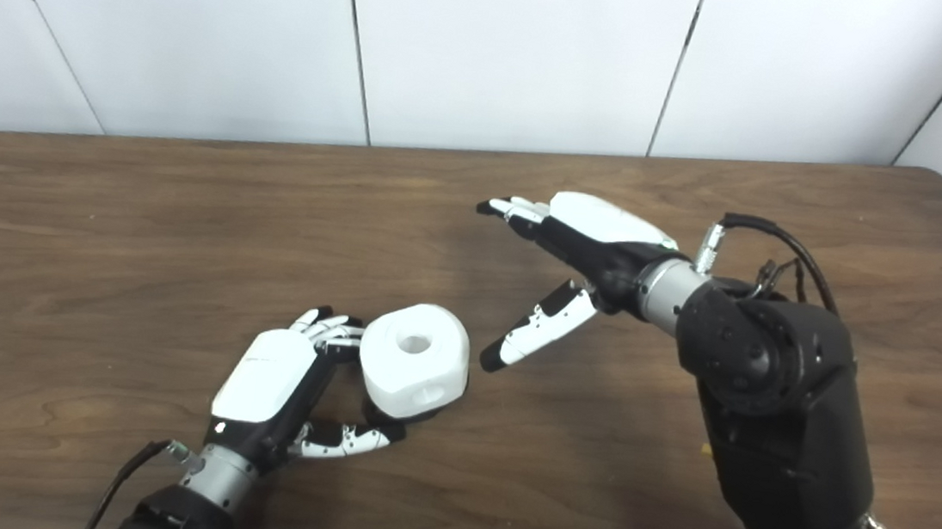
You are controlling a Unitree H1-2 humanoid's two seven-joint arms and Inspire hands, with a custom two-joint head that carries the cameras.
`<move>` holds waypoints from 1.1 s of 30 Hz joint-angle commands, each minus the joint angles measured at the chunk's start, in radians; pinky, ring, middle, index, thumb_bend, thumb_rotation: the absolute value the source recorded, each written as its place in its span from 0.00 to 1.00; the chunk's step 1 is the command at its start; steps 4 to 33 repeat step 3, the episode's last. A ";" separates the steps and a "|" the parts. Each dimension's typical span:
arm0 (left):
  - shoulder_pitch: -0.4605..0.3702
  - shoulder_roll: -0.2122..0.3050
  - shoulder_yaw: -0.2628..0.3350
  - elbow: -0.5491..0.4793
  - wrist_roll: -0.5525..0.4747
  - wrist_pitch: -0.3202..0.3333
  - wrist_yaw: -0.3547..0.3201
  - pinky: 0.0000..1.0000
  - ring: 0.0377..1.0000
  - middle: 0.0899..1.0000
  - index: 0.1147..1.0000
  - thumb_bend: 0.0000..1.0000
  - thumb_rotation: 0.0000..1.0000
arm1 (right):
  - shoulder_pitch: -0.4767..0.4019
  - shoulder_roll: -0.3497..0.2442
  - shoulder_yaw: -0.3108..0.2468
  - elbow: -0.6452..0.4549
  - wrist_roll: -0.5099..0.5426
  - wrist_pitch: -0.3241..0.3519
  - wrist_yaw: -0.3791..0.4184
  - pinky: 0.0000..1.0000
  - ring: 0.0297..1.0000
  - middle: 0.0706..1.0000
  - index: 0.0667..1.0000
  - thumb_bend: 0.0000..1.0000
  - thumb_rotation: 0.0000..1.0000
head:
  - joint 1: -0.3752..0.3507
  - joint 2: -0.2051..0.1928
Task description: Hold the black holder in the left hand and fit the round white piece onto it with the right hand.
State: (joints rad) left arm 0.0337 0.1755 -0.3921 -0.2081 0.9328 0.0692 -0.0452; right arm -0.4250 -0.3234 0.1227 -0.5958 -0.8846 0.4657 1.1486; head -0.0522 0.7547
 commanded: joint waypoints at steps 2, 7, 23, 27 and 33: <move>-0.001 -0.008 0.005 -0.018 0.004 0.049 -0.056 0.96 0.87 0.76 0.53 0.75 0.14 | -0.037 0.004 -0.021 -0.037 0.000 0.004 0.064 1.00 1.00 1.00 0.95 1.00 0.44 | 0.000 0.000; -0.002 -0.010 0.009 -0.031 -0.002 0.063 -0.074 0.97 0.87 0.77 0.59 0.85 0.18 | -0.036 0.004 -0.021 -0.037 0.001 0.004 0.061 1.00 1.00 1.00 0.95 1.00 0.45 | 0.000 0.000; -0.002 -0.010 0.009 -0.031 -0.002 0.063 -0.074 0.97 0.87 0.77 0.59 0.85 0.18 | -0.036 0.004 -0.021 -0.037 0.001 0.004 0.061 1.00 1.00 1.00 0.95 1.00 0.45 | 0.000 0.000; -0.002 -0.010 0.009 -0.031 -0.002 0.063 -0.074 0.97 0.87 0.77 0.59 0.85 0.18 | -0.036 0.004 -0.021 -0.037 0.001 0.004 0.061 1.00 1.00 1.00 0.95 1.00 0.45 | 0.000 0.000; -0.002 -0.010 0.009 -0.031 -0.002 0.063 -0.074 0.97 0.87 0.77 0.59 0.85 0.18 | -0.036 0.004 -0.021 -0.037 0.001 0.004 0.061 1.00 1.00 1.00 0.95 1.00 0.45 | 0.000 0.000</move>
